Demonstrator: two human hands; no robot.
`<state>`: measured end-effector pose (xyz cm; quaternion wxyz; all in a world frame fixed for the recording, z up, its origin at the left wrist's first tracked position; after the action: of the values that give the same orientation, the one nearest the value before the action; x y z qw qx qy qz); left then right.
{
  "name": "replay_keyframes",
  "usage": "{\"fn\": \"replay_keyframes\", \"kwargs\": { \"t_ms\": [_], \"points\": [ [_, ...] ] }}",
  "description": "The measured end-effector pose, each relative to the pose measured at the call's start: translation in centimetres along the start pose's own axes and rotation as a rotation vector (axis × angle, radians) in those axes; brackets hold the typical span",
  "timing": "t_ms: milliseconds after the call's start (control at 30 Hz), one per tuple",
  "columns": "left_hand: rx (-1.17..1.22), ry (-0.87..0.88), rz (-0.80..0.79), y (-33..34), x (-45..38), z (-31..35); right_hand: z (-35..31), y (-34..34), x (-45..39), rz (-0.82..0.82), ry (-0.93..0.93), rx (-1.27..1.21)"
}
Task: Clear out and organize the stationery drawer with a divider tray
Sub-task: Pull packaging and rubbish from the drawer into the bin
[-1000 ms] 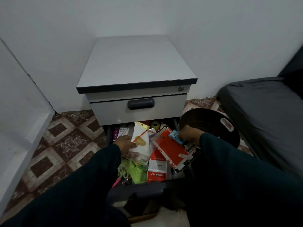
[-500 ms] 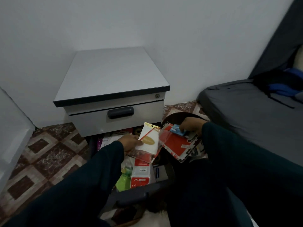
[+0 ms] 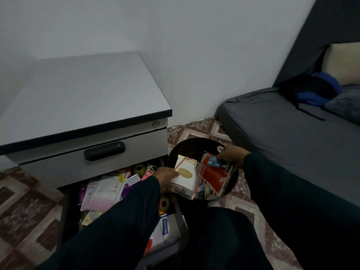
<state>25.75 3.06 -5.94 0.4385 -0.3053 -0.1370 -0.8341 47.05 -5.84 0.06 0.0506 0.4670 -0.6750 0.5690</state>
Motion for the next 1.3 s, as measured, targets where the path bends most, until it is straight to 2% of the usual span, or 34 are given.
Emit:
{"fn": "replay_keyframes", "kwargs": {
  "t_ms": [167,333,667,867,1133,1300],
  "points": [
    [0.049,-0.019,-0.013,1.1,-1.7,1.5,0.2,-0.4,-1.9,0.048,0.001,-0.195],
    [0.033,0.042,0.045,-0.4,-2.1,1.9,-0.2,0.1,-2.4,0.067,-0.015,-0.197],
    [0.056,0.040,0.055,-6.2,1.6,-0.2,-4.5,4.0,0.5,-0.040,-0.126,-0.098],
    [0.066,0.029,0.134,-12.7,4.6,-2.9,-8.4,8.5,2.9,-0.141,-0.206,-0.115],
    [-0.013,-0.014,0.272,-20.8,6.3,-9.6,-10.3,17.5,4.6,-0.244,-0.195,-0.004],
    [-0.334,0.122,0.424,-23.2,6.4,-11.2,-9.5,22.3,4.1,-0.318,-0.167,0.053]
  ]
}}
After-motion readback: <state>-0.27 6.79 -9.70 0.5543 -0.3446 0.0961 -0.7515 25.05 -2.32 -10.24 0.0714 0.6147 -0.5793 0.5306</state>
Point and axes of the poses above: each hand's wrist, its own x-axis away from the middle knuckle, its own y-axis out of the palm, z = x × y, the point moved 7 cm from there along -x, towards the middle knuckle, and after that the axes turned 12 degrees about x, right-handed, at the moved point
